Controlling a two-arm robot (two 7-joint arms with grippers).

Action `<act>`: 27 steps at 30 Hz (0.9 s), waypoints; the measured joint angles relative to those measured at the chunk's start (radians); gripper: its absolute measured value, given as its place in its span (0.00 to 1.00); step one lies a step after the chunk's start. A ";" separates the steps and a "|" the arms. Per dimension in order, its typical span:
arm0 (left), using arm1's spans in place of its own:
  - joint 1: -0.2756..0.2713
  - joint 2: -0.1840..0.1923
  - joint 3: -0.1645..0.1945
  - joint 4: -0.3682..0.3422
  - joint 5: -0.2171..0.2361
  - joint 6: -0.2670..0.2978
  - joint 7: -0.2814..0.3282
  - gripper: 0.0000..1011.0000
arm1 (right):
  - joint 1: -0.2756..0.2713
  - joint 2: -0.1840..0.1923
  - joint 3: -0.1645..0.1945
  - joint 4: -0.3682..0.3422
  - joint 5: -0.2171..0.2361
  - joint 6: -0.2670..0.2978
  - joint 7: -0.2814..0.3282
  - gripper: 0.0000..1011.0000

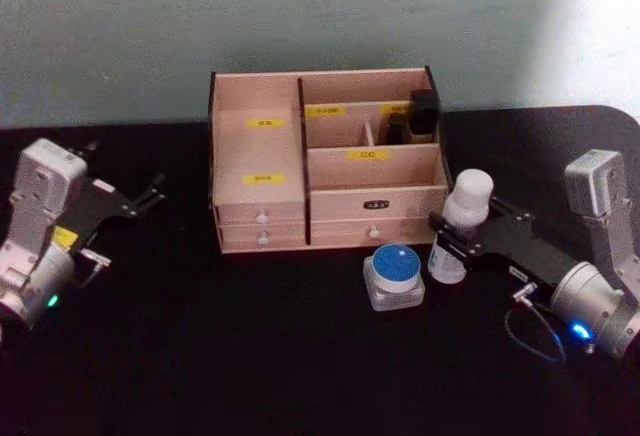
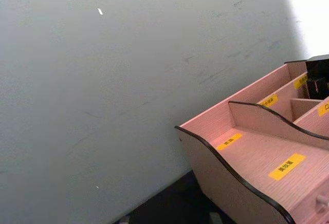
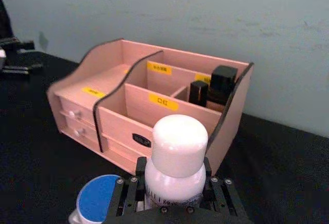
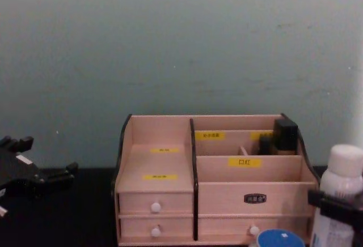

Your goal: Pick up the facial cleanser and watermelon frost from the table and place them into the tiered storage box.

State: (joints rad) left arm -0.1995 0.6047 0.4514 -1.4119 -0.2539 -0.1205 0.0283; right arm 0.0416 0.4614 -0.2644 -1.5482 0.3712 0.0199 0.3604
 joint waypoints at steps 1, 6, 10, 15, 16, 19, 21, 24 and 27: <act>0.000 0.000 0.000 0.000 0.000 0.000 0.000 0.99 | -0.003 0.002 0.003 -0.007 0.004 0.004 0.004 0.60; 0.000 0.000 0.000 0.000 0.000 0.000 0.000 0.99 | -0.011 0.021 0.030 -0.062 0.032 0.023 0.026 0.60; 0.000 0.000 0.000 0.000 0.000 0.000 0.000 0.99 | 0.012 0.033 0.037 -0.088 0.045 0.025 0.045 0.60; 0.000 0.000 0.000 0.000 0.000 0.000 0.000 0.99 | 0.049 0.033 0.028 -0.083 0.052 0.027 0.060 0.60; 0.000 0.000 0.000 0.000 0.000 0.000 0.000 0.99 | 0.069 0.030 0.019 -0.073 0.053 0.029 0.065 0.60; 0.000 0.000 0.000 0.000 0.000 0.000 0.000 0.99 | 0.112 0.019 -0.001 -0.042 0.052 0.029 0.075 0.60; 0.000 0.000 0.000 0.000 0.000 0.000 0.000 0.99 | 0.148 0.007 -0.017 -0.013 0.047 0.028 0.078 0.60; 0.000 0.000 0.000 0.000 0.000 0.000 0.000 0.99 | 0.195 -0.013 -0.037 0.030 0.036 0.020 0.082 0.60; 0.000 0.000 0.000 0.000 0.000 0.000 0.000 0.99 | 0.235 -0.029 -0.052 0.066 0.026 0.012 0.083 0.60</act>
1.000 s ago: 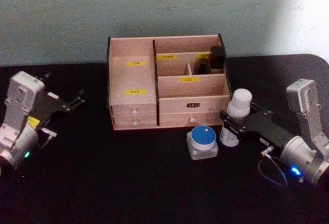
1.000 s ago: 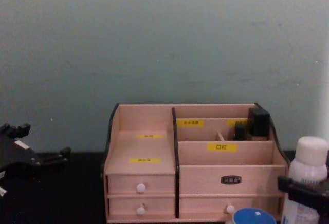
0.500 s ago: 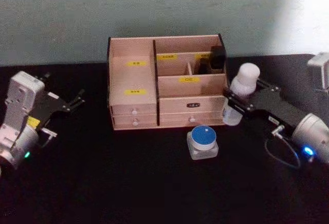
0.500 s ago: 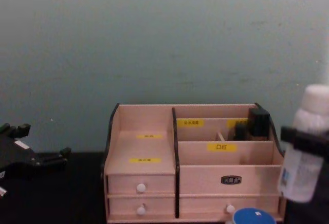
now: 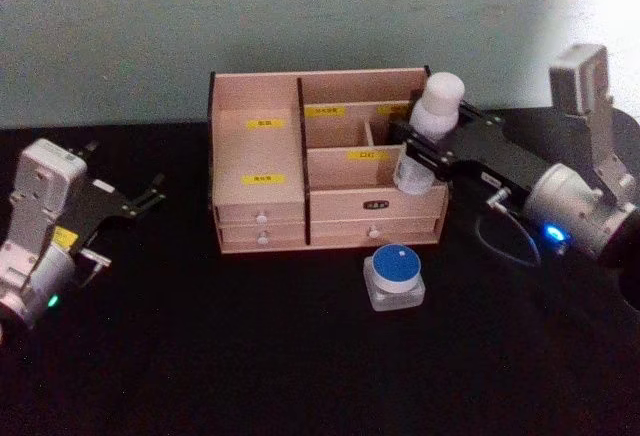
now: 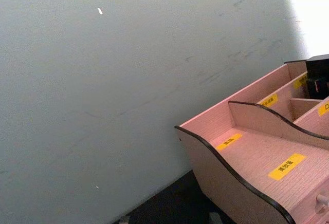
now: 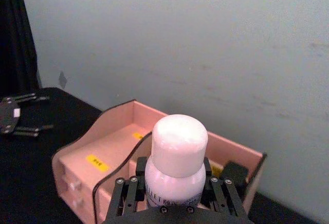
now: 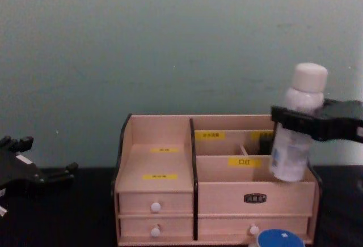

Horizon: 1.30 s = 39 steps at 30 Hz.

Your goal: Pick up the facial cleanser and watermelon frost from the table and place them into the tiered storage box.

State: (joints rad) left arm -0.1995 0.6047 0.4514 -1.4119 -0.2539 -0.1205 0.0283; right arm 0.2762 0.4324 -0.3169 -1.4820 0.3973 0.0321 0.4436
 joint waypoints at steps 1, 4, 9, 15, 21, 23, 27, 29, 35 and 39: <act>0.000 0.000 0.000 0.000 0.000 0.000 0.000 0.99 | 0.027 -0.011 -0.011 0.024 -0.008 -0.005 0.002 0.60; 0.000 0.000 0.000 0.000 0.000 0.000 0.000 0.99 | 0.072 -0.030 -0.027 0.067 -0.021 -0.015 0.007 0.60; 0.000 0.000 0.000 0.000 0.000 0.000 0.000 0.99 | 0.138 -0.063 -0.047 0.131 -0.032 -0.033 0.019 0.59; 0.000 0.000 0.000 0.000 0.000 0.000 0.000 0.99 | 0.196 -0.093 -0.065 0.197 -0.039 -0.038 0.028 0.60; 0.000 0.000 0.000 0.000 0.000 0.000 0.000 0.99 | 0.258 -0.126 -0.079 0.281 -0.047 -0.044 0.035 0.60; 0.000 0.000 0.000 0.000 0.000 0.000 0.000 0.99 | 0.281 -0.138 -0.084 0.312 -0.050 -0.048 0.039 0.60; 0.000 0.000 0.000 0.000 0.000 0.000 0.000 0.99 | 0.316 -0.157 -0.091 0.362 -0.052 -0.057 0.050 0.60; 0.000 0.000 0.000 0.000 0.000 0.000 0.000 0.99 | 0.333 -0.166 -0.095 0.387 -0.055 -0.062 0.056 0.60; 0.000 0.000 0.000 0.000 0.000 0.000 0.000 0.99 | 0.363 -0.186 -0.105 0.443 -0.059 -0.069 0.070 0.60; 0.000 0.000 0.000 0.000 0.000 0.000 0.000 0.99 | 0.376 -0.195 -0.109 0.470 -0.062 -0.071 0.074 0.60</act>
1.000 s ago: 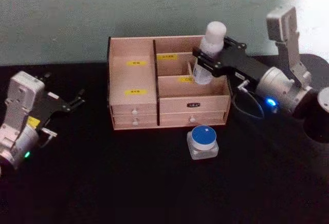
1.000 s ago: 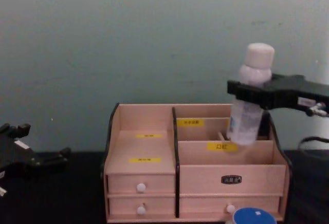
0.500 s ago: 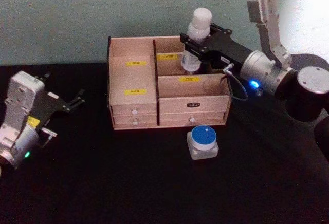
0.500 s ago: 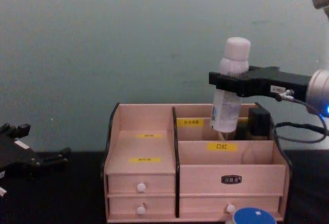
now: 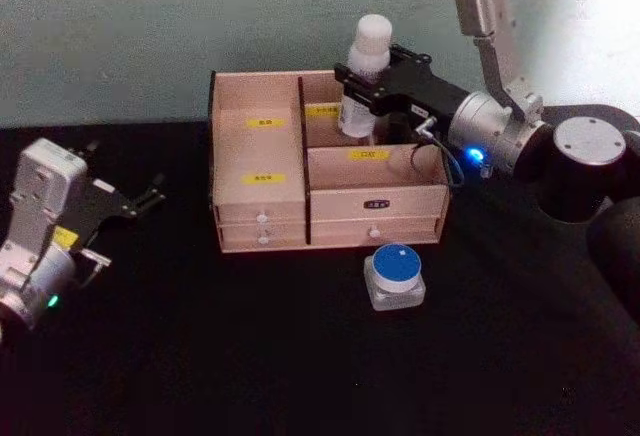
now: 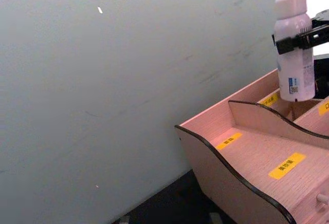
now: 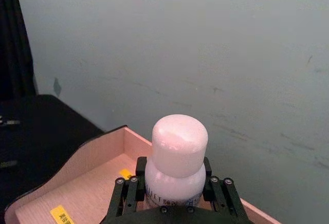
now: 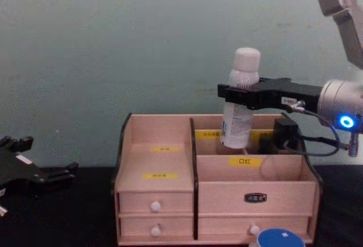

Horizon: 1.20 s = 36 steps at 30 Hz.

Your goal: Pick up the facial cleanser and watermelon frost from the table and place them into the tiered storage box.

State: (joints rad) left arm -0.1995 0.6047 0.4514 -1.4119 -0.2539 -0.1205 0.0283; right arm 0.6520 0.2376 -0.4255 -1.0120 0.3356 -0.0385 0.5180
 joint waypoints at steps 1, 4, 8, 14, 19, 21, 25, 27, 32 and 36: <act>0.000 0.000 0.000 0.000 0.000 0.000 0.000 0.99 | 0.002 -0.002 0.000 0.005 0.000 -0.001 0.001 0.60; 0.000 0.000 0.000 0.000 0.000 0.000 0.000 0.99 | 0.009 -0.007 -0.001 0.020 -0.002 -0.002 0.003 0.60; 0.000 0.000 0.000 0.000 0.000 0.000 0.000 0.99 | 0.017 -0.013 -0.004 0.037 -0.004 -0.004 0.006 0.60; 0.000 0.000 0.000 0.000 0.000 0.000 0.000 0.99 | 0.025 -0.021 -0.007 0.064 -0.007 -0.008 0.015 0.60; 0.000 0.000 0.000 0.000 0.000 0.000 0.000 0.99 | 0.029 -0.027 -0.007 0.083 -0.008 -0.014 0.021 0.60; 0.000 0.000 0.000 0.000 0.000 0.000 0.000 0.99 | 0.029 -0.030 -0.007 0.088 -0.008 -0.017 0.022 0.60; 0.000 0.000 0.000 0.000 0.000 0.000 0.000 0.99 | 0.032 -0.033 -0.007 0.096 -0.009 -0.022 0.025 0.60; 0.000 0.000 0.000 0.000 0.000 0.000 0.000 0.99 | 0.034 -0.035 -0.007 0.099 -0.010 -0.024 0.027 0.60; 0.000 0.000 0.000 0.000 0.000 0.000 0.000 0.99 | 0.039 -0.040 -0.009 0.111 -0.013 -0.030 0.029 0.60; 0.000 0.000 0.000 0.000 0.000 0.000 0.000 0.99 | 0.047 -0.047 -0.015 0.130 -0.022 -0.036 0.033 0.59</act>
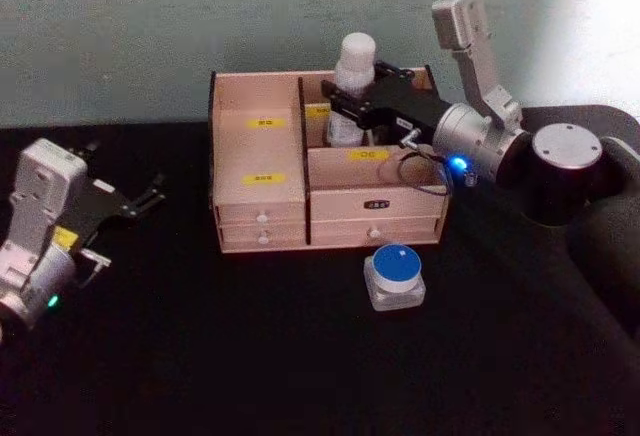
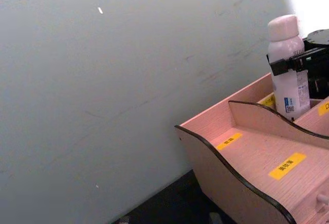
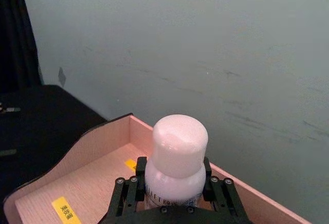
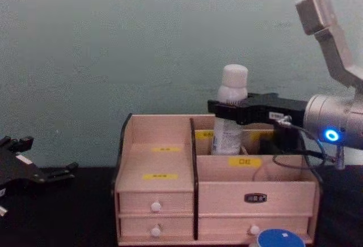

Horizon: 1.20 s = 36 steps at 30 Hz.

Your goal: Pick up the facial cleanser and watermelon frost from the table and place them into the tiered storage box.

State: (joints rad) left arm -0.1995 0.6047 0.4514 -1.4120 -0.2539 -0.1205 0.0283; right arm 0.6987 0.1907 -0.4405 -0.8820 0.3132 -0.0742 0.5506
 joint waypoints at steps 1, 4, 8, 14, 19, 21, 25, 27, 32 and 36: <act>0.000 0.000 0.000 0.000 0.000 0.000 0.000 0.99 | 0.001 -0.001 -0.001 0.003 -0.002 -0.001 0.001 0.60; 0.000 0.000 0.000 0.000 0.000 0.000 0.000 0.99 | 0.007 -0.005 -0.006 0.019 -0.011 -0.006 0.001 0.60; 0.000 0.000 0.000 0.000 0.000 0.000 0.000 0.99 | 0.014 -0.010 -0.011 0.039 -0.022 -0.011 0.000 0.60; 0.000 0.000 0.000 0.000 0.000 0.000 0.000 0.99 | 0.022 -0.020 -0.013 0.069 -0.037 -0.016 -0.002 0.60; 0.000 0.000 0.000 0.000 0.000 0.000 0.000 0.99 | 0.026 -0.026 -0.012 0.087 -0.045 -0.019 -0.003 0.60; 0.000 0.000 0.000 0.000 0.000 0.000 0.000 0.99 | 0.027 -0.028 -0.010 0.091 -0.047 -0.019 -0.004 0.60; 0.000 0.000 0.000 0.000 0.000 0.000 0.000 0.99 | 0.026 -0.028 -0.008 0.091 -0.052 -0.015 -0.005 0.60; 0.000 0.000 0.000 0.000 0.000 0.000 0.000 0.99 | 0.026 -0.028 -0.008 0.091 -0.053 -0.014 -0.006 0.60; 0.000 0.000 0.000 0.000 0.000 0.000 0.000 0.99 | 0.025 -0.028 -0.008 0.091 -0.053 -0.014 -0.006 0.60; 0.000 0.000 0.000 0.000 0.000 0.000 0.000 0.99 | 0.025 -0.027 -0.008 0.091 -0.052 -0.013 -0.006 0.60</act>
State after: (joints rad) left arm -0.1995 0.6047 0.4514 -1.4120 -0.2539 -0.1205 0.0283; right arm 0.7237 0.1634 -0.4480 -0.7912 0.2612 -0.0875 0.5444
